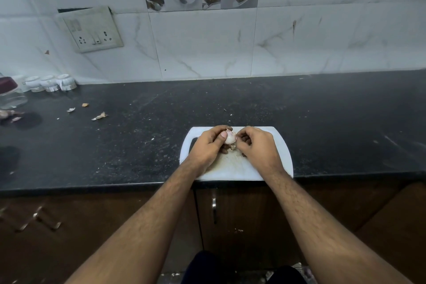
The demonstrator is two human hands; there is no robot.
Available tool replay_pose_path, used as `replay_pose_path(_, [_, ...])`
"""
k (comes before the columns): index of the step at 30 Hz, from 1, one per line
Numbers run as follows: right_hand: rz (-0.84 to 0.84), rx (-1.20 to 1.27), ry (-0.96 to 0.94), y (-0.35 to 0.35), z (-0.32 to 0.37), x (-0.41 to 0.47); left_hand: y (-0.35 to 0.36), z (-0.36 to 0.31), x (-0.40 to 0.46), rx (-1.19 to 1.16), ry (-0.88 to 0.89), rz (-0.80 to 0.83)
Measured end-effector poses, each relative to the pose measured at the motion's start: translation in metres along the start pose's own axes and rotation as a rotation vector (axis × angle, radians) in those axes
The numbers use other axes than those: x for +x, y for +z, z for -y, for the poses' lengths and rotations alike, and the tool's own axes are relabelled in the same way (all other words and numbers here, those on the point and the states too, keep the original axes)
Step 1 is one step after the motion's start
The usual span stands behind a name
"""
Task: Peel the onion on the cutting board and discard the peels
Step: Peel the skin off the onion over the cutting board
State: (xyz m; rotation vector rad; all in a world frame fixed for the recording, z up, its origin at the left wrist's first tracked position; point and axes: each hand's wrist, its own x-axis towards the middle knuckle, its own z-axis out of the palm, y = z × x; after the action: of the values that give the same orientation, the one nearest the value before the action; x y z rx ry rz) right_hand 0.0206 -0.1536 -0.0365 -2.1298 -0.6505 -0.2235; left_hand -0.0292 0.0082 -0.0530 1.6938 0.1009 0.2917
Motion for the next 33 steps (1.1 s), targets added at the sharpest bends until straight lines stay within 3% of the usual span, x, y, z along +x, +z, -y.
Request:
replay_pose_path(6, [-0.05, 0.109, 0.169, 0.002, -0.006, 0.005, -0.003, -0.003, 0.0, -0.072, 0.003, 0.03])
replay_pose_path(18, [0.035, 0.023, -0.139, 0.004, -0.005, 0.003, -0.003, 0.001, 0.001, 0.03, 0.04, -0.007])
replay_pose_path(27, [0.052, -0.012, -0.122, 0.004, -0.009, 0.006, -0.007, 0.0, 0.0, -0.094, 0.015, 0.035])
replay_pose_path(33, [0.001, -0.086, 0.013, 0.006, -0.011, 0.01, -0.006, 0.0, 0.002, -0.117, 0.005, 0.028])
